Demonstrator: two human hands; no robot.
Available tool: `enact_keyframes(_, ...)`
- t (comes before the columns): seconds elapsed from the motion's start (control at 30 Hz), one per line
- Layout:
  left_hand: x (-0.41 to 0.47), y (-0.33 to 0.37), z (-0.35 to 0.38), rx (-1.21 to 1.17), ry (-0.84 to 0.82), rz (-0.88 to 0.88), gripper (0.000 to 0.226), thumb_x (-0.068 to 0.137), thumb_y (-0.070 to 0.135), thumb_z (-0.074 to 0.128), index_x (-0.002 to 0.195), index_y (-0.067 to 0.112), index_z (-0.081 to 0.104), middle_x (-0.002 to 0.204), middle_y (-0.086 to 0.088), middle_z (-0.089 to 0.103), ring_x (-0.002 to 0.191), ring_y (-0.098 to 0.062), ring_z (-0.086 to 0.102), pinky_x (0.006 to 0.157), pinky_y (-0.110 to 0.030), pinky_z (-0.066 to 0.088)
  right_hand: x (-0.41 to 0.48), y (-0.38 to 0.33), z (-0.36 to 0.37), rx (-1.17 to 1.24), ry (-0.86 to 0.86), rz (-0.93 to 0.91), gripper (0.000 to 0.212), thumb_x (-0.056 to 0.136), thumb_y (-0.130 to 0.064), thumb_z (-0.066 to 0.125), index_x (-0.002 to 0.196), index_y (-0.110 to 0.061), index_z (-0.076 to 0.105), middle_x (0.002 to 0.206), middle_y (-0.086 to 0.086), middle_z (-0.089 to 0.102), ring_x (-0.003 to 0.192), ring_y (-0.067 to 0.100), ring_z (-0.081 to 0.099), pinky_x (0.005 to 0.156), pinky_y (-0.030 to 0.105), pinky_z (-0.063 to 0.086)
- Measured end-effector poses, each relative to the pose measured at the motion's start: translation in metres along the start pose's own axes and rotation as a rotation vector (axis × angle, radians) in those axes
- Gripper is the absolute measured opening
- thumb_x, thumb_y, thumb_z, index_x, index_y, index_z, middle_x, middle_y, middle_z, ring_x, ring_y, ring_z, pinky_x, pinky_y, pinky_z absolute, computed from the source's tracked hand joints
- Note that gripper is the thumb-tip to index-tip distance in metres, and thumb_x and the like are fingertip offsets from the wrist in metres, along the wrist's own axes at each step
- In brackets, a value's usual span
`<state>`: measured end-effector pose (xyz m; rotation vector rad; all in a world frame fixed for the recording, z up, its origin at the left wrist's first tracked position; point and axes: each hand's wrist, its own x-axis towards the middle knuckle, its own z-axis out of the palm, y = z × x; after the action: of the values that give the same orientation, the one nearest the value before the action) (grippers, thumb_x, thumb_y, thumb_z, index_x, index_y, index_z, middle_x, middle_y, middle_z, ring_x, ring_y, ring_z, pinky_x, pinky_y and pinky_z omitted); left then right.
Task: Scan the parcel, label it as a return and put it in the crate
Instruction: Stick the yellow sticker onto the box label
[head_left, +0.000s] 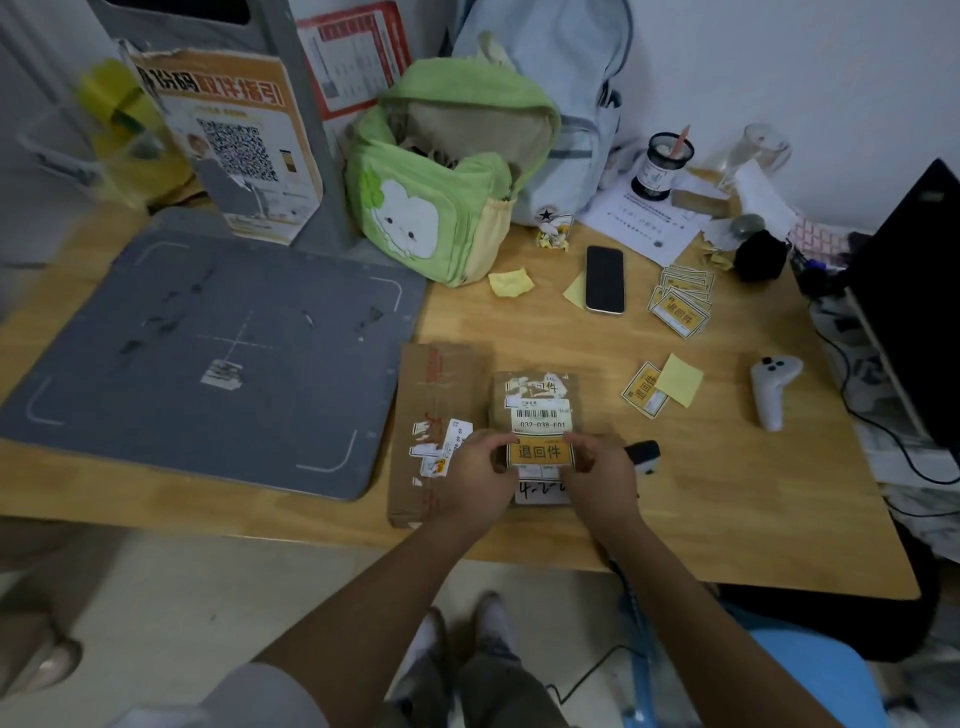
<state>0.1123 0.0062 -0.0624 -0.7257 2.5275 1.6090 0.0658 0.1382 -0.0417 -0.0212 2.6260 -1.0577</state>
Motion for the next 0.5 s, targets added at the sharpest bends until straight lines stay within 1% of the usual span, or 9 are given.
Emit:
enact_keyframes(0.07,0.001,0.000,0.000,0.013,-0.002,0.012,0.042,0.080,-0.001,0.059,0.120,0.013,0.062,0.125,-0.003,0.059,0.082,-0.016,0.062,0.080,-0.026,0.052,0.000,-0.001,0.001,0.000,0.012,-0.016,0.044,0.082,0.006,0.061,0.123,-0.009,0.063,0.117,0.012,0.061,0.092,0.019,0.060,0.077,0.024,0.047)
enact_keyframes(0.13,0.002,0.000,0.001,0.024,0.002,0.014,0.042,0.081,-0.001,0.058,0.120,0.013,0.062,0.125,-0.003,0.059,0.078,-0.012,0.059,0.077,-0.023,0.049,0.002,0.000,0.002,-0.024,0.013,-0.023,0.045,0.083,0.005,0.061,0.126,-0.009,0.061,0.120,0.012,0.061,0.095,0.021,0.062,0.076,0.021,0.044)
enact_keyframes(0.23,0.003,-0.001,0.003,0.042,0.011,0.018,0.042,0.081,-0.001,0.057,0.121,0.013,0.061,0.125,-0.004,0.059,0.079,-0.012,0.058,0.077,-0.023,0.049,0.003,0.003,0.005,-0.070,0.005,-0.027,0.045,0.084,0.002,0.061,0.128,-0.009,0.059,0.124,0.011,0.061,0.105,0.024,0.062,0.078,0.019,0.043)
enact_keyframes(0.33,0.002,-0.006,0.005,0.109,0.009,0.050,0.041,0.083,0.005,0.059,0.123,0.013,0.060,0.125,-0.003,0.058,0.080,-0.012,0.060,0.076,-0.022,0.047,0.005,0.005,0.007,-0.116,-0.005,-0.046,0.045,0.085,0.001,0.060,0.128,-0.009,0.058,0.125,0.009,0.059,0.106,0.023,0.061,0.080,0.020,0.043)
enact_keyframes(0.4,0.001,-0.008,0.009,0.168,0.002,0.092,0.042,0.082,0.011,0.063,0.124,0.014,0.059,0.123,-0.002,0.056,0.092,-0.016,0.061,0.083,-0.026,0.050,0.006,0.005,0.010,-0.185,-0.006,-0.060,0.043,0.087,-0.003,0.058,0.129,-0.011,0.058,0.127,0.007,0.055,0.107,0.023,0.060,0.082,0.024,0.047)
enact_keyframes(0.47,-0.001,-0.010,0.012,0.277,0.036,0.136,0.047,0.079,0.018,0.067,0.126,0.018,0.058,0.124,0.003,0.055,0.109,-0.020,0.052,0.092,-0.031,0.047,0.005,0.010,0.014,-0.296,0.045,-0.077,0.040,0.089,-0.012,0.058,0.129,-0.016,0.059,0.128,0.007,0.051,0.112,0.024,0.057,0.086,0.031,0.049)
enact_keyframes(0.5,-0.002,-0.011,0.013,0.328,0.061,0.145,0.048,0.079,0.021,0.068,0.126,0.020,0.058,0.126,0.005,0.054,0.113,-0.021,0.047,0.094,-0.032,0.044,0.004,0.014,0.016,-0.321,0.086,-0.078,0.038,0.090,-0.018,0.058,0.128,-0.020,0.060,0.127,0.008,0.051,0.113,0.026,0.055,0.087,0.034,0.050)
